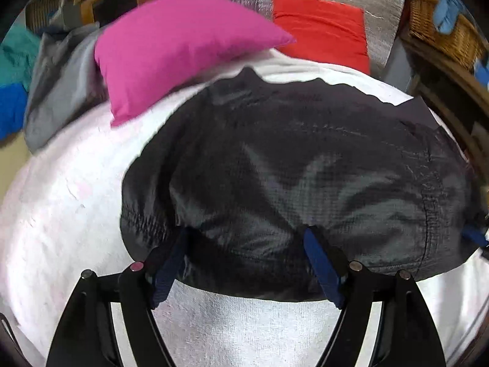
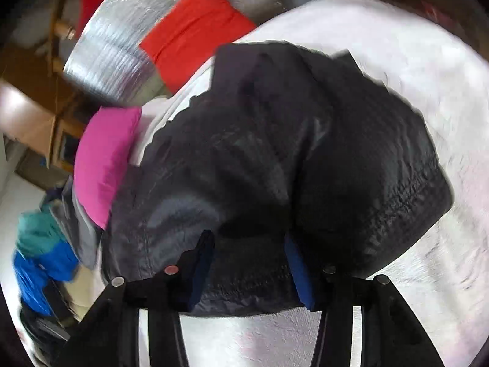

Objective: Fold large clothes
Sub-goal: 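Open both tools and pat the folded jacket flat on the bedspread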

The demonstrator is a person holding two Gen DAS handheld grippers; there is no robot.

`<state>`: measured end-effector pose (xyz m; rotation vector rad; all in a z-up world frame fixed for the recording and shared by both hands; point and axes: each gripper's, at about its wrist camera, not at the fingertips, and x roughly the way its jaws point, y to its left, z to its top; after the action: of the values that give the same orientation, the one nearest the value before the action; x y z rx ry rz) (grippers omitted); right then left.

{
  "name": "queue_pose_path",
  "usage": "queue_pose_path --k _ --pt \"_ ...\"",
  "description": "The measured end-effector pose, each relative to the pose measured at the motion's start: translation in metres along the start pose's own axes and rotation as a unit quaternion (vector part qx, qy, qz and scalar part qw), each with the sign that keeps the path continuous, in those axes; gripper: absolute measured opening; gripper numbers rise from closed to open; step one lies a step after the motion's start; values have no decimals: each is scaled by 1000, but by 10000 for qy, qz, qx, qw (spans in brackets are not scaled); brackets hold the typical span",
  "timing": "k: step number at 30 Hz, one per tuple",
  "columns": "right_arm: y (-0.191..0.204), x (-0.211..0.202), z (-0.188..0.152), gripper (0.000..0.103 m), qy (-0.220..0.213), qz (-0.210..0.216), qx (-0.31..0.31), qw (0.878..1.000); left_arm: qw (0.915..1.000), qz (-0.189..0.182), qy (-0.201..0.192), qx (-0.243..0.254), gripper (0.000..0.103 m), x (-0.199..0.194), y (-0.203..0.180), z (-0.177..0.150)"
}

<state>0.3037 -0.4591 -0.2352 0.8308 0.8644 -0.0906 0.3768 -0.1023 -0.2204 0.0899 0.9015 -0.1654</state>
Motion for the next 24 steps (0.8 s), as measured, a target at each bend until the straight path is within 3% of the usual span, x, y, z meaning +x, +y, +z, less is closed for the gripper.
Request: queue_pose_path --k 8,13,24 --pt "-4 -29 -1 53 -197 449 -35 9988 9996 46 -256 120 79 -15 -3 1" --pt "-5 -47 -10 60 -308 619 -146 9975 9991 93 -409 65 79 -23 1 1" --pt "-4 -68 -44 64 -330 596 -297 9972 9973 132 -723 47 79 -51 0 -14"
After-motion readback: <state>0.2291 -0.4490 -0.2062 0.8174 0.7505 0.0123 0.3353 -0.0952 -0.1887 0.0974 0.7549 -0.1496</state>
